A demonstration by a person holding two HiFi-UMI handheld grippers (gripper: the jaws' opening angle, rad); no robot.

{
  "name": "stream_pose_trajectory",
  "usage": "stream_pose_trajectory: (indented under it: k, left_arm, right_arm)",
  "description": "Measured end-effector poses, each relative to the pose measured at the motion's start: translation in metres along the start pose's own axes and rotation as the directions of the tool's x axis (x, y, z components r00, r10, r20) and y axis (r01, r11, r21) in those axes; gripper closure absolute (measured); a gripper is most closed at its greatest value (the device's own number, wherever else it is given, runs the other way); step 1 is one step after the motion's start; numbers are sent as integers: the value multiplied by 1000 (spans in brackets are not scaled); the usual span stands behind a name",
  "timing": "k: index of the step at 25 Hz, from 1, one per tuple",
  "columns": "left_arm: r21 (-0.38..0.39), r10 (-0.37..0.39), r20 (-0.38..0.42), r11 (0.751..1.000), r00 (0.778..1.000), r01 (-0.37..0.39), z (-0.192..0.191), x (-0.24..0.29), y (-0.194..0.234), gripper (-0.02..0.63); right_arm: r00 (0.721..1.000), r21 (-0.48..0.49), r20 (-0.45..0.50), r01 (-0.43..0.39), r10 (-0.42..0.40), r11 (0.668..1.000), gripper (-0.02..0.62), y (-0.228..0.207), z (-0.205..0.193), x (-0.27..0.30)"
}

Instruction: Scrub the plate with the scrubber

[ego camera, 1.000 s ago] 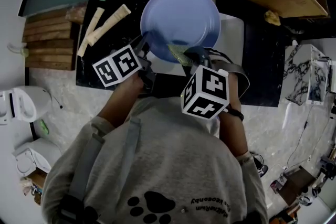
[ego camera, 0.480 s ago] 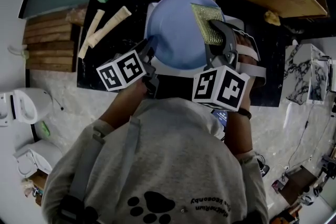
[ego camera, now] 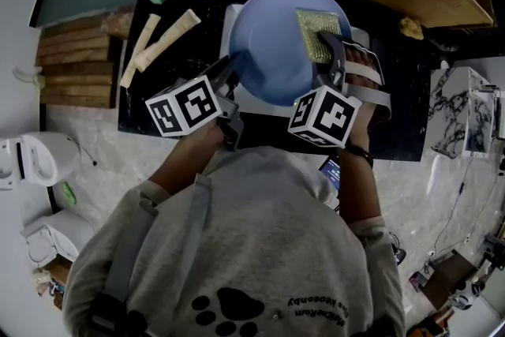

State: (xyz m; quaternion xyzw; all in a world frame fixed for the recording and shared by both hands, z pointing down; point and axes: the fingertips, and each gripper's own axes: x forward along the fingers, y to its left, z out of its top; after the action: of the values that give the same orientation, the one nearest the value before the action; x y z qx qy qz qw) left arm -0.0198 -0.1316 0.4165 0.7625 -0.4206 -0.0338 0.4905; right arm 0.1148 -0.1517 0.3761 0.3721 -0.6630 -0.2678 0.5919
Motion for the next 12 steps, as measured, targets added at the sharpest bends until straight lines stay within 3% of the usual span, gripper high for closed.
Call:
stream_pose_trajectory:
  k: [12]
  left_arm:
    - [-24,-22,9,999,1000,22,4,0,-1,566]
  right_arm:
    - [973,94,-36,-222,226,971,525,42,-14,12]
